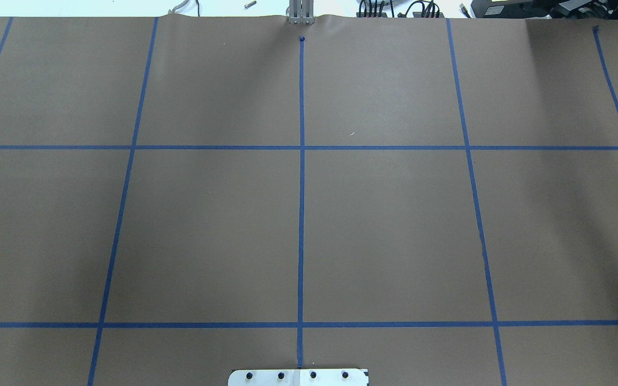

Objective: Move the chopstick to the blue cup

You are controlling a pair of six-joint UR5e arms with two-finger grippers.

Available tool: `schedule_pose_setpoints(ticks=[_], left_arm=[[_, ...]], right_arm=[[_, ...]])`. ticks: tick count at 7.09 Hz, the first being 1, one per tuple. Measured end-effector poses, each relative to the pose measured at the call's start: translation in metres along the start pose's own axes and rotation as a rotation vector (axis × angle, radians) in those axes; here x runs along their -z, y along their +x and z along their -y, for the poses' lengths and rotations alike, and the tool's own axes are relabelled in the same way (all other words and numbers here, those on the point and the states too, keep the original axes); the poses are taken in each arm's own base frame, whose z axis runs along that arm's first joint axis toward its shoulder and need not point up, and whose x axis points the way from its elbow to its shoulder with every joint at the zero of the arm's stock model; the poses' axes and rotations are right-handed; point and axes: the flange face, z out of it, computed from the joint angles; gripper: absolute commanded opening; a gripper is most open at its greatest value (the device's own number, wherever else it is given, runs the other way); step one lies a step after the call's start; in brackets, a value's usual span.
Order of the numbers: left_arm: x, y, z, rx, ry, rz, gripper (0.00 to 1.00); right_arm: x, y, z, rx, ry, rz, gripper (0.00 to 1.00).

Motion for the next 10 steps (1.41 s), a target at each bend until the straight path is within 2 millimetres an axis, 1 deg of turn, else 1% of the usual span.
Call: schedule_pose_setpoints(ticks=[1,2,3,4,5,6,7,8,9,10], left_arm=[[-0.012,-0.010,0.000,-0.024,-0.022,0.006,0.98],[-0.030,-0.029,0.002,-0.099,-0.057,0.014,0.98],[-0.048,-0.057,0.005,-0.172,-0.091,0.020,0.98],[-0.055,-0.087,0.008,-0.196,-0.102,0.026,0.98],[-0.057,-0.119,0.009,-0.210,-0.103,0.032,0.98],[-0.058,-0.157,0.016,-0.224,-0.105,0.035,0.98],[-0.061,-0.196,0.033,-0.212,-0.111,0.036,0.98],[-0.068,-0.235,0.046,-0.168,-0.121,0.033,0.98],[-0.077,-0.262,0.051,-0.107,-0.122,0.016,0.98],[-0.091,-0.281,0.047,-0.040,-0.113,-0.010,0.98]], right_arm=[[0.000,0.000,0.000,-0.005,-0.001,0.002,1.00],[-0.001,0.000,0.000,-0.008,-0.002,0.004,1.00],[-0.001,0.000,0.000,-0.010,-0.002,0.005,1.00],[-0.002,0.000,0.000,-0.010,-0.003,0.006,1.00],[-0.003,-0.001,0.000,-0.011,-0.005,0.006,1.00],[-0.004,-0.002,0.000,-0.012,-0.007,0.006,1.00],[-0.005,-0.002,0.000,-0.013,-0.010,0.006,1.00],[-0.006,-0.002,0.000,-0.011,-0.012,0.006,1.00],[-0.006,-0.004,0.001,-0.012,-0.013,0.006,1.00],[-0.007,-0.006,0.003,-0.015,-0.011,0.007,1.00]])
